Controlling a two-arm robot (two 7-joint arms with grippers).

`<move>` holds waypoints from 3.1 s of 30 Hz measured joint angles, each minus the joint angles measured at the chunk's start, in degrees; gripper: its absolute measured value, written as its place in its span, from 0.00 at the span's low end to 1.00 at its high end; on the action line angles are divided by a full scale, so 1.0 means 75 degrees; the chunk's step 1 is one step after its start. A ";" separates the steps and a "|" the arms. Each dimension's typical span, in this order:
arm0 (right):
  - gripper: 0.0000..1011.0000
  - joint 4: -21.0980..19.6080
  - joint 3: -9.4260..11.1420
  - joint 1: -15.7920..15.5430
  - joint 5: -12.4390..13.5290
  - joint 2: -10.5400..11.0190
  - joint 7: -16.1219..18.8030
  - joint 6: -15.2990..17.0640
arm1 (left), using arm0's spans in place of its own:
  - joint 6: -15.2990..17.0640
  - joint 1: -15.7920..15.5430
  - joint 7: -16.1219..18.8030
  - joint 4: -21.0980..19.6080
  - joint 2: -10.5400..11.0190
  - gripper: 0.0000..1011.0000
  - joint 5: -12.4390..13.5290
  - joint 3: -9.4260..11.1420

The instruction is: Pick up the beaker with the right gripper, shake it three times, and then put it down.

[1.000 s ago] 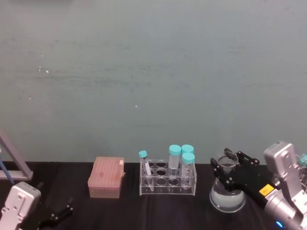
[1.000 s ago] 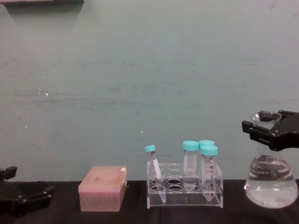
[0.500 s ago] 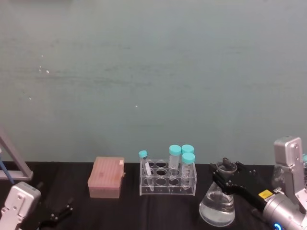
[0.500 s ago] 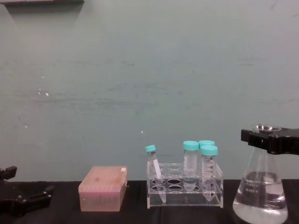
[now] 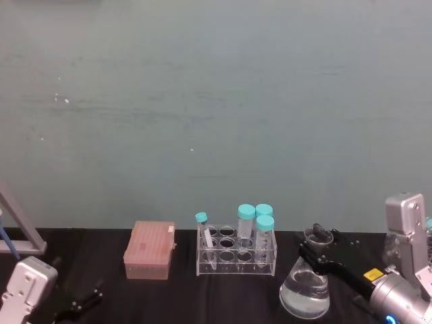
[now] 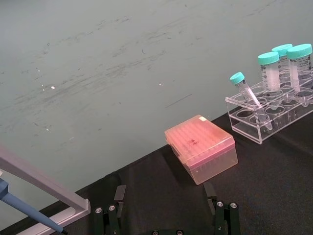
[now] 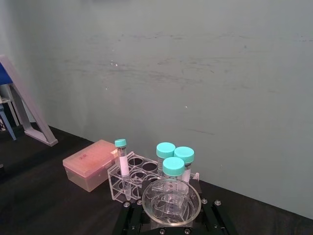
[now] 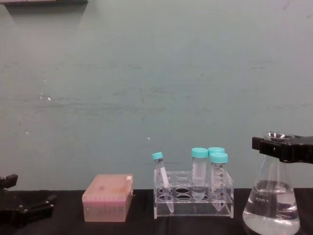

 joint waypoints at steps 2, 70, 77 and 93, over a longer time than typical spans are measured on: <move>0.47 0.0000 0.0001 0.0000 -0.0002 -0.0001 0.0001 -0.0003 | 0.0000 0.0000 0.0000 0.0000 0.0000 0.99 0.0000 0.0000; 0.47 -0.0287 0.1698 -0.0449 0.4344 -0.1595 -0.1119 0.2075 | 0.0000 0.0000 0.0000 0.0000 0.0000 0.99 0.0000 0.0000; 0.47 -0.0277 0.0539 -0.0260 0.2214 -0.0403 -0.0430 0.0483 | 0.0000 0.0000 0.0000 -0.0001 0.0000 0.99 0.0000 0.0000; 0.47 -0.0143 -0.0852 0.0084 -0.1906 0.1155 -0.0517 -0.2083 | 0.0000 -0.0001 0.0000 0.0000 0.0000 0.99 0.0000 0.0000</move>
